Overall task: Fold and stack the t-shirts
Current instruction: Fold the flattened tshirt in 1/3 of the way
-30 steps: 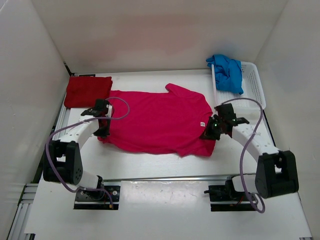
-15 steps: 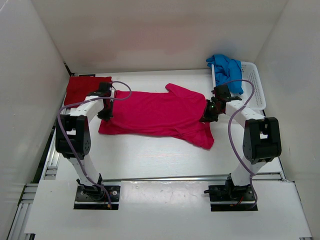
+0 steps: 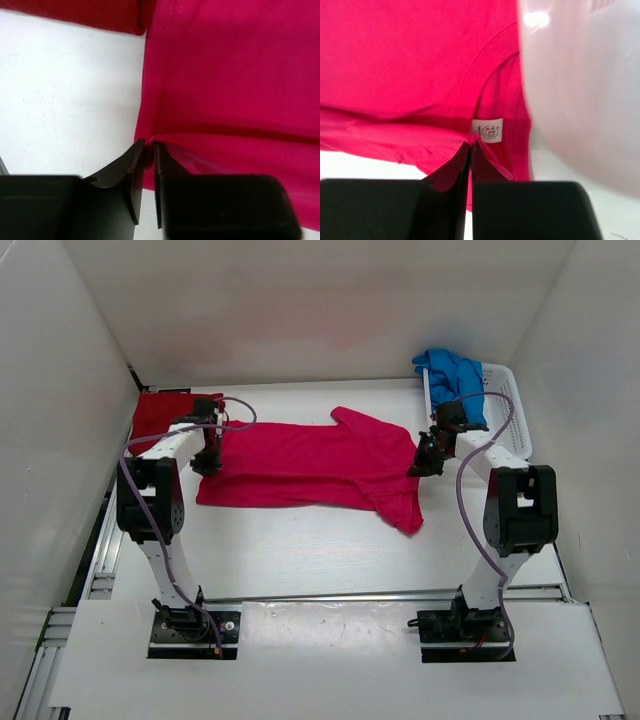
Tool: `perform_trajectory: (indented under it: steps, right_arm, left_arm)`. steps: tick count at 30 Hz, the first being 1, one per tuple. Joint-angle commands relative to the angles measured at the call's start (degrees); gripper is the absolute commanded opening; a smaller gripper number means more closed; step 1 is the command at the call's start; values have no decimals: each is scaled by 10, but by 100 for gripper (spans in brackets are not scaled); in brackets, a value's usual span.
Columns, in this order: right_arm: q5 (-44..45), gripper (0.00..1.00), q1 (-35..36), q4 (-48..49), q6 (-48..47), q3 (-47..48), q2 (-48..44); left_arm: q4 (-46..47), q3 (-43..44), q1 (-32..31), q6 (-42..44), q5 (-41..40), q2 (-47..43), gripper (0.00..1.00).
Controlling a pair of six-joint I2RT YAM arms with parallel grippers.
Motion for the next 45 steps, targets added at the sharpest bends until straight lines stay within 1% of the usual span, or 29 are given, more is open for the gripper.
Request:
perform_trajectory:
  steps: [1,2,3,4,5,6,8,9,10,11,12,15,18,19,21,22,23,24,27,31,32,34,35,36,37,38,41,42,45]
  right_arm:
    - [13,2,-5,-14,-15,31,11]
    - [13,9,-5,-14,-15,31,16]
    - [13,16,-5,-14,-15,37,16]
    - [8,21,-5,-20,-15,44,16]
    - [8,27,-5,-20,-15,44,16]
    - [8,36,-5,-20,-15,51,16]
    - [8,41,-5,-26,-15,59,7]
    - [8,47,-5,-32,-10,65,1]
    - [8,49,-5,-32,-10,65,-13]
    - [8,49,-5,-42,-10,65,-22]
    - [14,53,-5,-59,-10,65,-32]
    - [20,57,0,-95,-10,37,-84]
    - [8,62,6,-119,-5,-28,-120]
    - [1,67,6,-119,1,-47,-128]
    - [1,72,11,-127,11,-97,-147]
    - [17,76,11,-127,24,-113,-152]
    - [22,78,11,-127,30,-130,-157]
    - [22,78,11,-119,30,-163,-165]
    - [-14,78,11,-72,30,-208,-165]
    - [-45,79,11,-23,43,-230,-148]
    - [-45,79,11,-17,50,-230,-136]
    - [-45,74,11,-1,51,-241,-128]
    - [-45,62,11,10,56,-241,-120]
    - [-45,53,11,15,56,-241,-120]
    - [-37,44,11,20,61,-248,-120]
    - [-31,30,0,28,61,-248,-120]
    - [-31,11,-25,39,66,-255,-120]
    - [-42,1,-30,39,60,-255,-120]
    - [-42,0,-43,7,53,-255,-134]
  left_arm:
    - [3,24,7,0,-28,9,30]
    - [3,31,7,0,-35,16,51]
    - [3,31,7,0,-47,16,63]
    - [3,45,12,0,-56,21,69]
    - [3,54,12,0,-66,30,73]
    - [3,66,17,0,-88,30,77]
    - [3,107,34,0,-106,37,81]
    - [3,118,40,0,-112,37,83]
    - [3,128,53,0,-119,26,89]
    - [3,134,61,0,-119,17,92]
    - [3,134,67,0,-109,5,95]
    - [3,102,87,0,-85,-46,96]
    - [-24,30,92,0,-11,-91,95]
    - [-35,12,92,0,35,-97,93]
    - [-53,-28,92,0,67,-97,92]
    - [-53,-40,86,0,79,-90,90]
    - [-53,-47,86,0,85,-84,90]
    - [-53,-52,86,0,92,-70,90]
    - [-59,-39,86,0,127,-40,90]
    - [-59,-27,86,0,146,-8,90]
    - [-59,-21,86,0,146,-2,88]
    - [-59,-21,86,0,151,13,76]
    - [-59,-16,86,0,151,13,71]
    - [-59,-16,86,0,151,22,64]
    - [-59,-16,86,0,157,30,49]
    - [-59,-11,86,0,157,30,40]
    - [-59,-5,86,0,170,36,10]
    - [-59,0,86,0,170,36,10]
    - [-59,-13,98,0,158,12,10]
